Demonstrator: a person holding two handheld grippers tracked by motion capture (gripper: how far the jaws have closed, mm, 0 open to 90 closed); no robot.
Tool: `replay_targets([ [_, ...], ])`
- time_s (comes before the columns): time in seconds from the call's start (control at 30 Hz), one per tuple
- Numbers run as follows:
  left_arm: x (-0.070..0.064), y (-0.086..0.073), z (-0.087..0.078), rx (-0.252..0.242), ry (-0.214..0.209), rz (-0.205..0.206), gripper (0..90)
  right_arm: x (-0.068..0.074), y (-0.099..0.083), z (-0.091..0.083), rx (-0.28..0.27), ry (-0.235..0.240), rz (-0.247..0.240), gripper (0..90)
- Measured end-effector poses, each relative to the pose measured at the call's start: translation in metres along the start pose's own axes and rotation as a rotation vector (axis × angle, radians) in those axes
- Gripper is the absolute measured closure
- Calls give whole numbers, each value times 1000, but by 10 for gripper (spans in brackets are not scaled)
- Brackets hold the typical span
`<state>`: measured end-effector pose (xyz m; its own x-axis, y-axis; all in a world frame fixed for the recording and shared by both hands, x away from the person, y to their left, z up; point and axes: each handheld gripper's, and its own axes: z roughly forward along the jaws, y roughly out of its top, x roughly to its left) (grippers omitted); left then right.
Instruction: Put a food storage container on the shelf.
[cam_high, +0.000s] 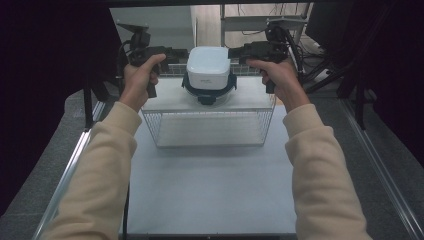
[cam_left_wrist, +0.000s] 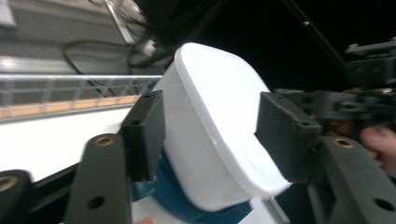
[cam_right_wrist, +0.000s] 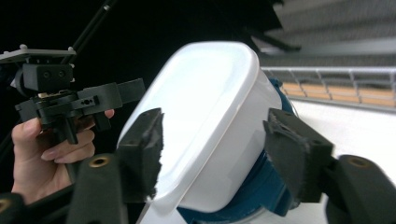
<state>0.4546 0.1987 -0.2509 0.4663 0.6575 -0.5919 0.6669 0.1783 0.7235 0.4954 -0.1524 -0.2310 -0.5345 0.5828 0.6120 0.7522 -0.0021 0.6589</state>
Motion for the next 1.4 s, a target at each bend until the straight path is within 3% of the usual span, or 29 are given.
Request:
replay_targets([
  [0.07,-1,-3,-4,-12,11,15,379,2,-2,-5,-8,-2,-25,321],
  [0.1,-2,-6,-8,-16,18,29,350,6,-8,-15,-26,-16,-78,305],
  [0.13,-2,-10,-13,-18,22,40,350,6,-8,-15,-26,-16,-78,305],
  [0.2,-3,-24,-26,-20,58,86,309,9,-21,-30,-46,-36,-163,303],
  [0.23,-3,-24,-26,-20,58,86,301,9,-21,-30,-46,-36,-163,303],
  [0.27,-3,-29,-31,-19,66,101,294,9,-31,-39,-49,-38,-208,301],
  [0.3,-3,-34,-34,-18,74,123,294,9,-31,-39,-49,-38,-208,301],
  [0.4,-1,-56,-45,2,90,183,269,6,-52,-52,-47,-62,-271,300],
  [0.63,0,-86,-61,-2,95,231,242,4,-84,-65,-42,-107,-351,298],
  [0.7,0,-99,-65,-2,101,253,238,3,-96,-68,-43,-120,-377,297],
  [0.73,-1,-114,-69,1,111,279,230,0,-108,-70,-42,-122,-402,295],
  [0.77,-1,-114,-69,1,111,279,226,0,-108,-70,-42,-122,-402,295],
  [0.87,0,-142,-73,8,113,302,214,-10,-134,-71,-23,-139,-423,283],
  [0.97,1,-154,-75,8,122,311,205,-17,-149,-71,-16,-141,-428,278],
  [1.17,6,-195,-78,22,136,328,184,-36,-188,-64,12,-114,-404,269],
  [1.2,8,-202,-78,27,138,329,177,-41,-201,-62,19,-111,-399,266],
  [1.37,23,-242,-78,59,148,297,167,-52,-228,-60,37,-124,-385,252],
  [1.4,23,-242,-78,59,148,297,166,-54,-232,-61,35,-123,-382,250],
])
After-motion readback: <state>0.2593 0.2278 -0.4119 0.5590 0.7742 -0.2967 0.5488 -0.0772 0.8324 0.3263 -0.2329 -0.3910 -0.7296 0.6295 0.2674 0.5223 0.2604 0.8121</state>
